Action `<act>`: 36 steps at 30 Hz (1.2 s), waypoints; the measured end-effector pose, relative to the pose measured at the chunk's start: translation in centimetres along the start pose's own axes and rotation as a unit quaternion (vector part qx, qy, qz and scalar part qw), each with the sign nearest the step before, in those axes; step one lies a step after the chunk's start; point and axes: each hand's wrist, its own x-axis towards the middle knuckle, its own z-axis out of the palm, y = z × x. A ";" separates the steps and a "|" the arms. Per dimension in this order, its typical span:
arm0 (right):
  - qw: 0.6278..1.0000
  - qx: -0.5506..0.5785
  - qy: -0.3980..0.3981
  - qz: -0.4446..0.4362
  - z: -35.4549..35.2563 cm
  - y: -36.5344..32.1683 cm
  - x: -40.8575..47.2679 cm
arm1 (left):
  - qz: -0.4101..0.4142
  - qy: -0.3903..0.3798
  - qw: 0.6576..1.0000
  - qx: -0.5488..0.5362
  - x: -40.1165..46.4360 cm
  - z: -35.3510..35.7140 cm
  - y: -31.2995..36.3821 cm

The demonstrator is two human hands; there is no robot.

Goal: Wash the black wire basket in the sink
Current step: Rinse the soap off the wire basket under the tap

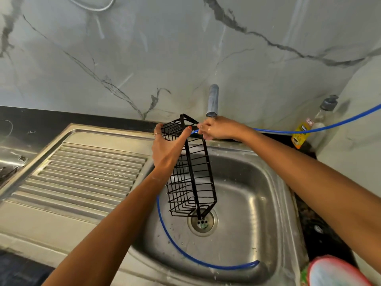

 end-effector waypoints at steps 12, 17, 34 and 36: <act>0.984 0.138 0.115 0.000 -0.2 -0.3 -1.1 | -0.013 -0.042 0.999 0.031 -1.2 1.9 -0.7; 0.959 0.270 0.067 0.054 1.7 0.4 -3.1 | -0.041 -0.059 0.996 0.057 -2.1 3.1 -1.2; 0.788 0.609 0.083 0.036 9.8 -0.7 -10.8 | -0.006 -0.114 0.948 0.297 -2.8 4.9 2.7; 0.770 0.631 0.084 0.043 9.8 -0.8 -10.8 | 0.068 -0.110 0.933 0.334 -2.8 5.1 2.1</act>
